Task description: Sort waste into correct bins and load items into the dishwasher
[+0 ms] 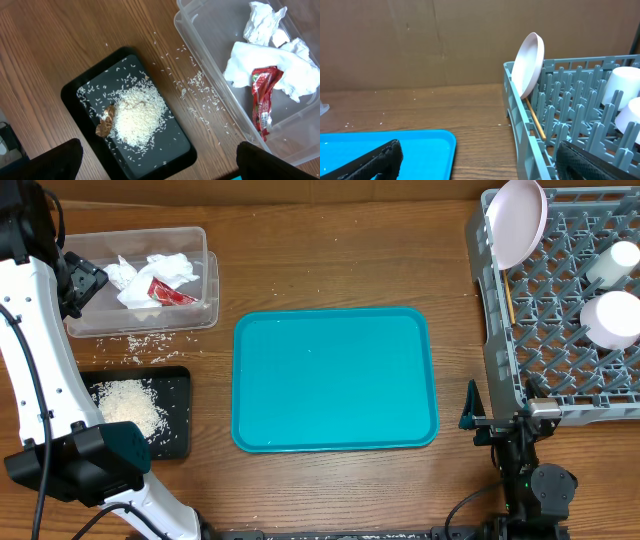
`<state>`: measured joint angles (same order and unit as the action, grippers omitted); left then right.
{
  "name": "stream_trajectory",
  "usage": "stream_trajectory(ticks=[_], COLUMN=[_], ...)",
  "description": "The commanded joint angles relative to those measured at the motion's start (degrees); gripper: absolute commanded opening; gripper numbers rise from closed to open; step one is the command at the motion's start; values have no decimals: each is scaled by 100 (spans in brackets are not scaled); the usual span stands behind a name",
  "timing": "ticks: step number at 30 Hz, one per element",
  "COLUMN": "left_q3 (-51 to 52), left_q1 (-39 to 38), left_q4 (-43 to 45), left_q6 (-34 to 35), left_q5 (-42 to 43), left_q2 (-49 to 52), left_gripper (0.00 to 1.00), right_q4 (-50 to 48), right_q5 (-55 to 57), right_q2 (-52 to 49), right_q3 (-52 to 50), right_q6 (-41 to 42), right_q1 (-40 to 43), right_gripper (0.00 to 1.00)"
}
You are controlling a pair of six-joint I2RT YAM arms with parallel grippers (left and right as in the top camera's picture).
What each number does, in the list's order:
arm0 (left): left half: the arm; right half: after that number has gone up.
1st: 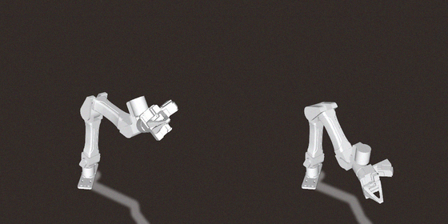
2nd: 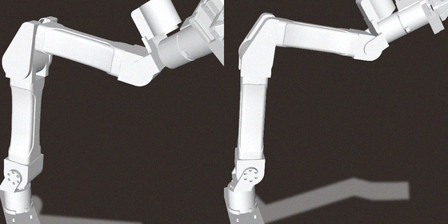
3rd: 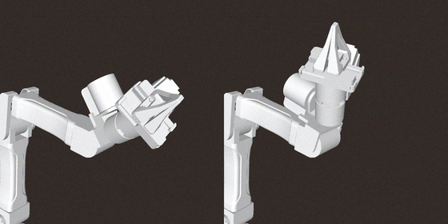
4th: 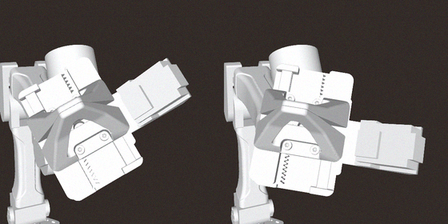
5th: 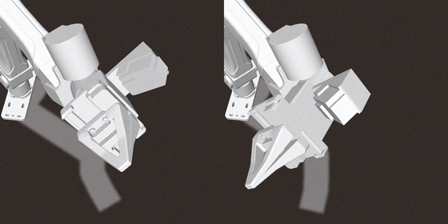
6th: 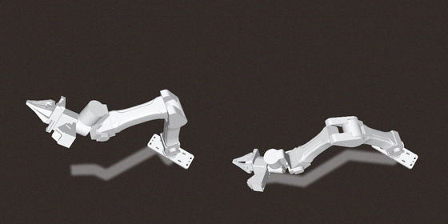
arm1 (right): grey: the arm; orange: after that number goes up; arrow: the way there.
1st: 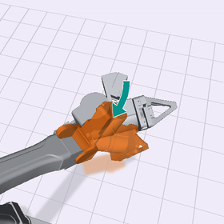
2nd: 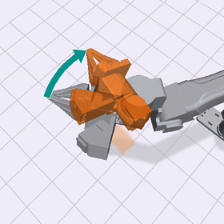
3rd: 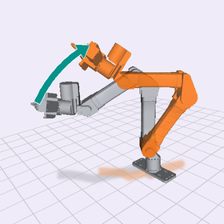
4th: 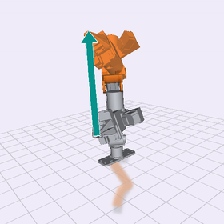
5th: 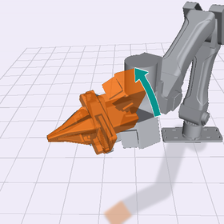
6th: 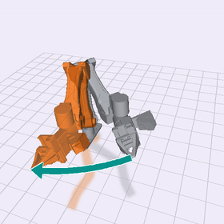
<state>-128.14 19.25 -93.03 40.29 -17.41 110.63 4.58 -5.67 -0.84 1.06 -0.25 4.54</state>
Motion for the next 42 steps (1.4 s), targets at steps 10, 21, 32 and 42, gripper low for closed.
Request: stream_trajectory(ticks=[10,21,32,42], left_q3=[-52,-22,-20,1464], left_q1=[17,-391,-1473,-1589], left_q4=[9,-308,468,1104], left_q6=[-48,-872,-1419,-1585], left_q5=[-98,157,411,424], left_q2=[-26,-68,-737,-1569], left_gripper=[100,100,100,100], right_q4=[-15,-17,-15,-15], right_q5=[46,46,46,46], right_q2=[68,68,68,68], right_q3=[-59,-59,-59,-59], right_q6=[-42,-42,-39,-42], right_q1=[37,37,37,37], right_gripper=[100,100,100,100])
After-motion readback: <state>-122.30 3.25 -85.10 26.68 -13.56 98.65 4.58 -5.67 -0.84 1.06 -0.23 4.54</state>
